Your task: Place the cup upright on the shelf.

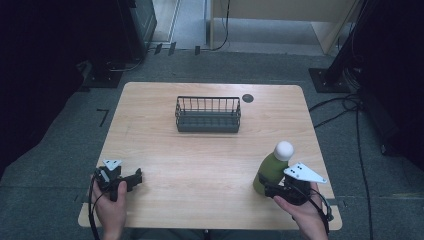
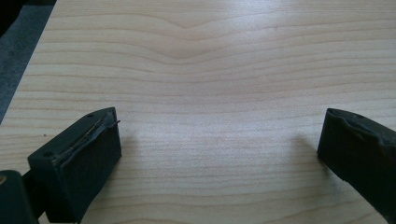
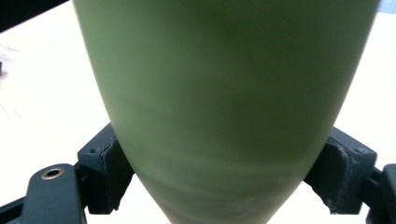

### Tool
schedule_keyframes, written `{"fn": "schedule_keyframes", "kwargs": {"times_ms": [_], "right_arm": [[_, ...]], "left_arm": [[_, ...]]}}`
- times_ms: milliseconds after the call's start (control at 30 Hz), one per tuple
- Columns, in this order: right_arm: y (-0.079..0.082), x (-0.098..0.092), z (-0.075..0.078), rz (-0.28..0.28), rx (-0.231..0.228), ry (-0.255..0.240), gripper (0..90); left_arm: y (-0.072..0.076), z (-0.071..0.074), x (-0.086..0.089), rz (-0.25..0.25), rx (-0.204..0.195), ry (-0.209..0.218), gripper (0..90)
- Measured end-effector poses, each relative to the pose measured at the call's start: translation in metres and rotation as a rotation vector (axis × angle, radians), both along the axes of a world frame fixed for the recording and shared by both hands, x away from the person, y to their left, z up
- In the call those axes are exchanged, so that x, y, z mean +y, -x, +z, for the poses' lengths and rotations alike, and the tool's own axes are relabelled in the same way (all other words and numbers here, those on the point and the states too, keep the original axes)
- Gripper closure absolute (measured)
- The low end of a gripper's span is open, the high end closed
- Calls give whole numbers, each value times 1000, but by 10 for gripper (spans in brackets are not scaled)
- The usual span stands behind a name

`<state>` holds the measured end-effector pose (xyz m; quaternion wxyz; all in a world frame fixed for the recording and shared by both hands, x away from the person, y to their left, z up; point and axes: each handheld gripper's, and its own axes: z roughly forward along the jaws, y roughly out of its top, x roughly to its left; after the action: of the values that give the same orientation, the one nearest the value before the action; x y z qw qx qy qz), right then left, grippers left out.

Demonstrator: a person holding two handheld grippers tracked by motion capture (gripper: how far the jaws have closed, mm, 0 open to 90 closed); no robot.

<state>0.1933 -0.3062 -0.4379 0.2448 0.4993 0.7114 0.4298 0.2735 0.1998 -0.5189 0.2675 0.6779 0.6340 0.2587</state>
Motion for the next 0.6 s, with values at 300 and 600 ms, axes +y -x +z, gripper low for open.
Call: {"fn": "schedule_keyframes", "kwargs": {"times_ms": [300, 600], "right_arm": [[-3, 4, 2, -23, -20, 28, 203], [-7, 7, 9, -38, -44, -1, 204]], "left_arm": [[0, 0, 0, 1, -1, 1, 0], [0, 0, 0, 1, -1, 1, 0]]}}
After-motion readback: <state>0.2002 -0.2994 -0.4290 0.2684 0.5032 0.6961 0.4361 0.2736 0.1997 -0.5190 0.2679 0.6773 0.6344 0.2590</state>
